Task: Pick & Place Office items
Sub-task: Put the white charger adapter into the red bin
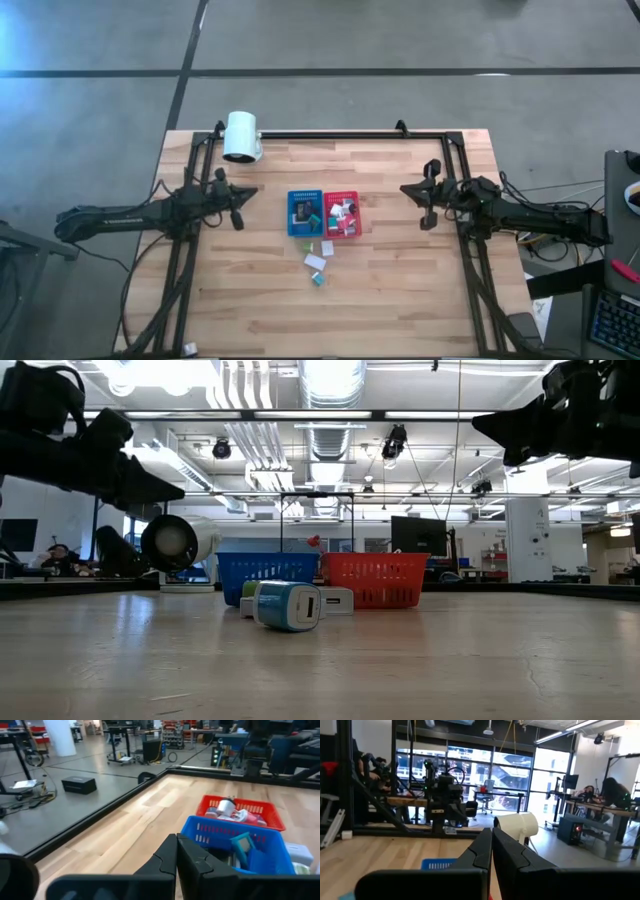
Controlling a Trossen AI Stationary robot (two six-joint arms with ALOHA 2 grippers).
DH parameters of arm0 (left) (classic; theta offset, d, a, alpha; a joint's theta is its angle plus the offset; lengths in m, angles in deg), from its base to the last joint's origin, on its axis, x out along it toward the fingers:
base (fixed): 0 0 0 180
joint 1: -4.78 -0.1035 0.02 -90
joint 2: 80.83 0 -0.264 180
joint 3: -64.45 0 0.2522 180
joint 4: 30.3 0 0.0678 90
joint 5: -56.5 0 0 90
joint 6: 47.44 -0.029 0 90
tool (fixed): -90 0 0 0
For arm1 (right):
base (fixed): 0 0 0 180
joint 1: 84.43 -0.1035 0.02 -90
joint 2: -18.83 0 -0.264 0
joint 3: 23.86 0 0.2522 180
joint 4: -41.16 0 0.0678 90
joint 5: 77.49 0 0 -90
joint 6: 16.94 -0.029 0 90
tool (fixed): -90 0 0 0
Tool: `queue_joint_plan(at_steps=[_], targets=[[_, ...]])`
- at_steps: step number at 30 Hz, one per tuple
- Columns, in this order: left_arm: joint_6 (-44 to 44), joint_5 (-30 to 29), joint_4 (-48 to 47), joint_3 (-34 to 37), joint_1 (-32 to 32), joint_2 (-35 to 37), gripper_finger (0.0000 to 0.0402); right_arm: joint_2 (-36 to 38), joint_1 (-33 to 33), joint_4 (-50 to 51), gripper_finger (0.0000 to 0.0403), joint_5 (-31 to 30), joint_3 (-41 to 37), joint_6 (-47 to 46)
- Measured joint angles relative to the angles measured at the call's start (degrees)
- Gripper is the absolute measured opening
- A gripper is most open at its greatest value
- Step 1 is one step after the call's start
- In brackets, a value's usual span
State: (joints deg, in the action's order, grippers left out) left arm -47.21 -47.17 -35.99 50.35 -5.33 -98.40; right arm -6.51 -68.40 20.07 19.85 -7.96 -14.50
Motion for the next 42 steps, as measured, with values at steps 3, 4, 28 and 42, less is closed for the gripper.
queue_joint_plan(at_steps=[3,4,28,42], targets=[[-0.64,1.09,0.41,0.00,0.00,0.01,0.0011,0.00,0.00,0.02,0.0008,-0.01,0.00,1.92],[-0.71,1.07,0.53,0.00,0.00,0.04,0.0011,0.00,0.00,0.05,0.0008,-0.01,0.00,2.52],[-1.92,1.23,2.36,0.02,0.00,0.00,0.0010,0.00,-0.02,3.20,0.0008,0.05,-0.07,-4.29],[-3.35,1.20,0.89,0.02,0.00,-2.43,0.0009,-4.89,-0.02,3.19,0.0008,-1.39,-0.07,-2.38]])
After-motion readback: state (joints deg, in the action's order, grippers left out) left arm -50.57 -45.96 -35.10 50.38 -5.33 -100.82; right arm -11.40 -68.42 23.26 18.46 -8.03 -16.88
